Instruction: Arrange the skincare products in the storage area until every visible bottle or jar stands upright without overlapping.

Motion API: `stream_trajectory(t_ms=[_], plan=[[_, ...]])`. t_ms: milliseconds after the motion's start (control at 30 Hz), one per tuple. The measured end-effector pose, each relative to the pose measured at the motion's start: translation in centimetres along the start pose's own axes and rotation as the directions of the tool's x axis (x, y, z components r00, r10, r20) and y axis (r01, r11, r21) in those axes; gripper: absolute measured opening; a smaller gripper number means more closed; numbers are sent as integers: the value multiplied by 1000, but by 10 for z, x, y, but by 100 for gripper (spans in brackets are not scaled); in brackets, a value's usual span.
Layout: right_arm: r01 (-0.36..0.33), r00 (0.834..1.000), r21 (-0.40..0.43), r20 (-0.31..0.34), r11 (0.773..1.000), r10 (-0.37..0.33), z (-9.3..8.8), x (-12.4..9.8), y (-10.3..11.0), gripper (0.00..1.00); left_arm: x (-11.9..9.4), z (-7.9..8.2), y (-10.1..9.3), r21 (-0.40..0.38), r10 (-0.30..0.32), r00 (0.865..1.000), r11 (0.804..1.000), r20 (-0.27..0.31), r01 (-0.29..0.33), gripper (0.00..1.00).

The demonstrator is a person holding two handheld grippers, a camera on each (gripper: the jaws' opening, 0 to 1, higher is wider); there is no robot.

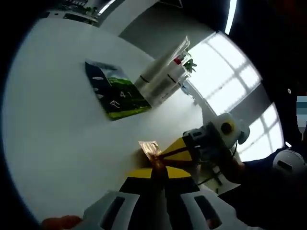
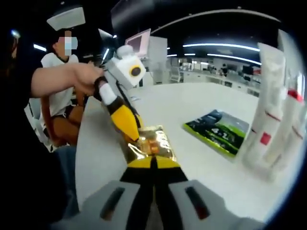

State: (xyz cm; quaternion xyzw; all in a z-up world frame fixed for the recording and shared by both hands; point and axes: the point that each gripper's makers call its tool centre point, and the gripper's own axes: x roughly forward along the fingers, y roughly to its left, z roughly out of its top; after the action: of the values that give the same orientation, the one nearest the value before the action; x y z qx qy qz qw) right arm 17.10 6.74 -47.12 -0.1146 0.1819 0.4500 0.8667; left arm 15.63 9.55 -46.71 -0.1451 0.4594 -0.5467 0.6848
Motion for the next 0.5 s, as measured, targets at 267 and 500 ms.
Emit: stream_trajectory(t_ms=[267, 500], plan=[[9, 1000, -15, -7, 1000, -9, 0, 0, 0, 0, 0, 0, -1, 29, 10, 1000, 1000, 5, -10, 0], [31, 1000, -22, 1, 999, -31, 4, -6, -3, 0, -2, 6, -5, -49, -28, 998, 998, 58, 30, 0]])
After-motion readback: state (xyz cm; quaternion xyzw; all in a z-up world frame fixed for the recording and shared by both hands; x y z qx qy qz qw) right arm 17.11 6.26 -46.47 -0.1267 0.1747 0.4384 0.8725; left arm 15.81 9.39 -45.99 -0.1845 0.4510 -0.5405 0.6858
